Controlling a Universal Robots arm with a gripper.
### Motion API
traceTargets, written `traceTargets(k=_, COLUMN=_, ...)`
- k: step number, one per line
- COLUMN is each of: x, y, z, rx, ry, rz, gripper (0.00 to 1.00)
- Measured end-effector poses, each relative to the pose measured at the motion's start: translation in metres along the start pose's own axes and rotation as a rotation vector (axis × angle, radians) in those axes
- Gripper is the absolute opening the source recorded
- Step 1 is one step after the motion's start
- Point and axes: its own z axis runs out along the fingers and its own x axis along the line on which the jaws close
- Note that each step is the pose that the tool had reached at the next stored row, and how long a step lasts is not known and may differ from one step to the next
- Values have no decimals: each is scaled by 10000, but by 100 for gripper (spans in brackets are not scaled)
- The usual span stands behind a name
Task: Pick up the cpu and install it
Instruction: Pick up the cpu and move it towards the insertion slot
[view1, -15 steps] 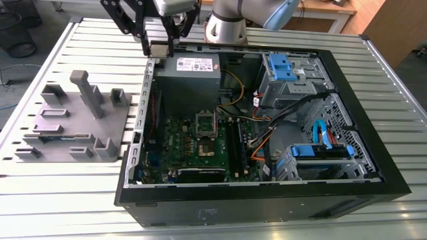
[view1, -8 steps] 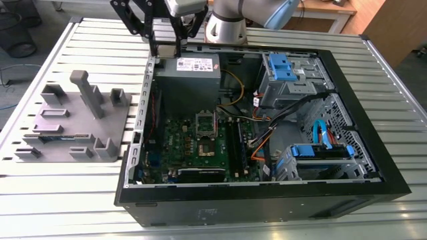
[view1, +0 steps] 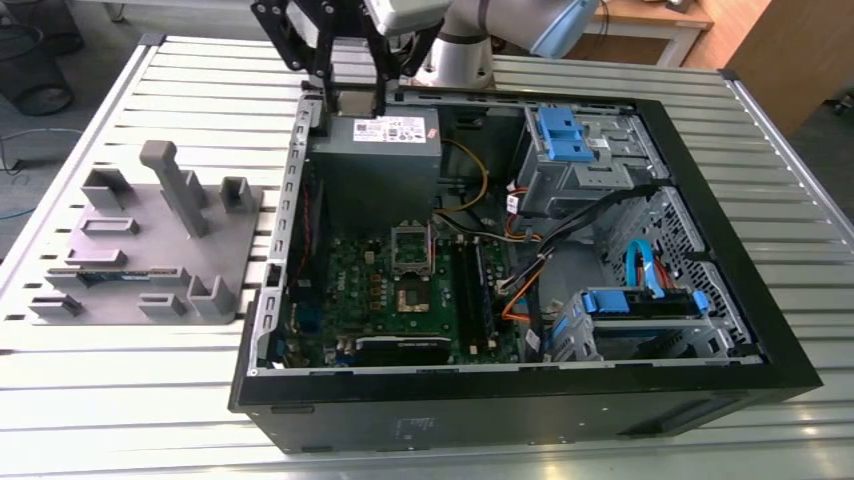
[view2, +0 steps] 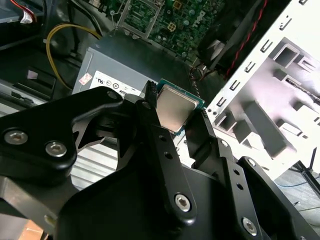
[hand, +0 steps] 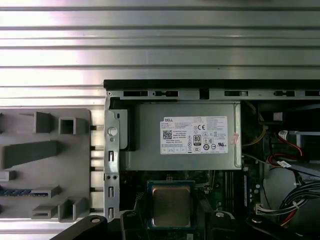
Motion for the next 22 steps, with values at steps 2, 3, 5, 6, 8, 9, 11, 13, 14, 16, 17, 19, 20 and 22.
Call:
traceTargets(k=2, x=-47, y=1, z=1, rx=0, ry=0, rz=0, gripper=47)
traceTargets(k=3, x=-69, y=2, z=1, rx=0, ry=0, rz=0, gripper=47)
traceTargets(k=5, x=-114, y=3, z=2, rx=-1, ry=-1, rz=-1, gripper=47)
traceTargets(k=6, x=-134, y=3, z=2, rx=0, ry=0, rz=0, gripper=47)
traceTargets(k=8, x=-170, y=4, z=2, rx=-1, ry=0, rz=0, gripper=47)
traceTargets(k=9, x=-188, y=4, z=2, rx=-1, ry=-1, rz=0, gripper=47)
traceTargets(k=11, x=-225, y=5, z=2, rx=-1, ry=0, rz=0, gripper=47)
traceTargets(k=13, x=-265, y=6, z=3, rx=0, ry=0, rz=0, gripper=47)
traceTargets(k=14, x=-285, y=7, z=3, rx=-1, ry=0, rz=-1, gripper=47)
traceTargets(k=16, x=-319, y=7, z=4, rx=-1, ry=0, rz=0, gripper=47)
traceTargets(k=17, x=-333, y=7, z=3, rx=-1, ry=0, rz=0, gripper=47)
traceTargets(k=19, x=-342, y=7, z=3, rx=0, ry=0, rz=-1, gripper=47)
traceTargets(k=20, x=-343, y=7, z=4, rx=-1, ry=-1, rz=0, gripper=47)
traceTargets(k=22, x=-346, y=8, z=3, rx=-1, ry=0, rz=0, gripper=47)
